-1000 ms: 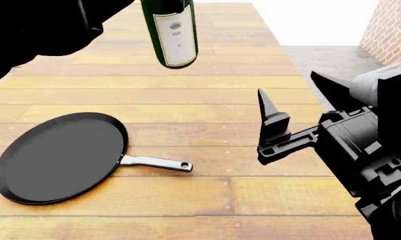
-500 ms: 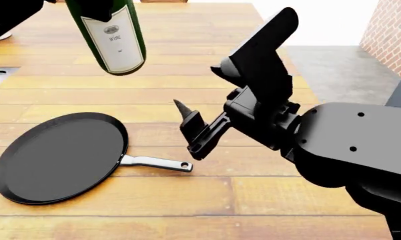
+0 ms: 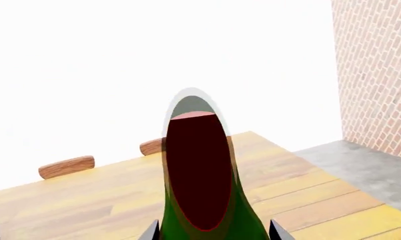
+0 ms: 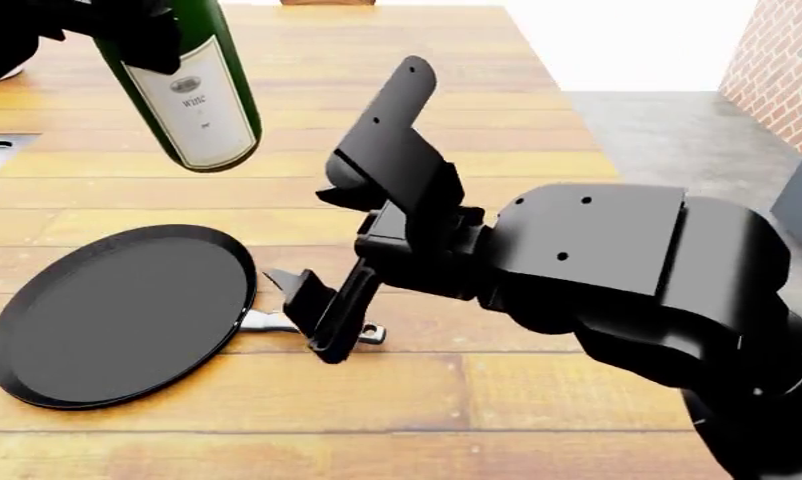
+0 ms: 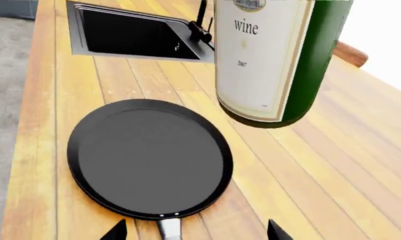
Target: Pick the pan and bottle and place them in the sink. Then turn on the water.
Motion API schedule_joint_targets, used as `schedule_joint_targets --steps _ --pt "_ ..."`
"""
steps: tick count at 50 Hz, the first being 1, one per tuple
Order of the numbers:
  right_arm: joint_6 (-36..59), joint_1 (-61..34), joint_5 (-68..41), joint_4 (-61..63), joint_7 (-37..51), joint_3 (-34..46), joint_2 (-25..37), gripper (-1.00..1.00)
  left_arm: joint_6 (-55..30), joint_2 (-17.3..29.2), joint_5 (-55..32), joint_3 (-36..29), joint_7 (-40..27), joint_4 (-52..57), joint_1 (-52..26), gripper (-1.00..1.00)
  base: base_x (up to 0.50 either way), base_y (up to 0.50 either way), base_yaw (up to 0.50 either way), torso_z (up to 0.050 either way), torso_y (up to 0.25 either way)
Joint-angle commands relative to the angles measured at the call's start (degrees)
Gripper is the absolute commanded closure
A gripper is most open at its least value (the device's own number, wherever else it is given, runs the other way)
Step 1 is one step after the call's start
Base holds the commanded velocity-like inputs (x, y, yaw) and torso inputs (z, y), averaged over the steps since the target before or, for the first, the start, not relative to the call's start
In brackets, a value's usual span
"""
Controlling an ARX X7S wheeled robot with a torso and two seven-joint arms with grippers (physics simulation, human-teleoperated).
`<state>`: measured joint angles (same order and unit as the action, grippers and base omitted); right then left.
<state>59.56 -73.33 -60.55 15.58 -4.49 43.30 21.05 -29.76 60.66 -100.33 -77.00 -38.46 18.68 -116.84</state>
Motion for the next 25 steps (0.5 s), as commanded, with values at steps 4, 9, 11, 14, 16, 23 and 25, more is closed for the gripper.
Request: schedule_joint_targets --steps 4,9,11,14,16,23,25 --pt "-0.53 -0.17 -1.65 0.85 -6.36 2.60 -0.84 -1.00 0.73 1.25 0.45 1.44 -0.76 0.46 -0.06 1.00 0.00 0.00 0.00 0.000 0.000" --pt "-1.72 -0.37 -0.83 -0.49 -6.89 2.59 -1.49 -1.00 0.60 1.31 0.46 1.62 -0.84 0.58 -0.01 1.00 0.00 0.00 0.00 0.000 0.002" --pt "-2.14 -0.24 0.07 -1.36 -6.20 2.76 -1.88 -1.00 0.61 1.40 0.47 1.70 -0.82 0.59 0.06 1.00 0.00 0.00 0.00 0.000 0.000" --pt "-1.40 -0.47 -0.16 -3.97 -4.92 2.48 -2.96 -1.00 0.77 1.71 0.69 1.70 -0.78 0.71 0.43 1.00 0.00 0.00 0.00 0.000 0.000" --pt "-1.43 -0.58 -0.04 -4.74 -4.62 2.45 -3.34 -1.00 0.90 1.88 0.74 1.76 -0.76 0.71 0.63 1.00 0.00 0.00 0.00 0.000 0.000" --pt "-2.91 -0.15 2.19 -5.46 -4.03 3.39 -3.55 -1.00 1.03 2.17 0.88 1.89 -0.68 0.77 1.10 1.00 0.00 0.00 0.00 0.000 0.001" --pt "-3.27 -0.16 3.14 -5.55 -3.52 3.74 -3.49 -1.00 1.08 2.23 0.96 1.90 -0.67 0.74 1.29 1.00 0.00 0.00 0.00 0.000 0.000"
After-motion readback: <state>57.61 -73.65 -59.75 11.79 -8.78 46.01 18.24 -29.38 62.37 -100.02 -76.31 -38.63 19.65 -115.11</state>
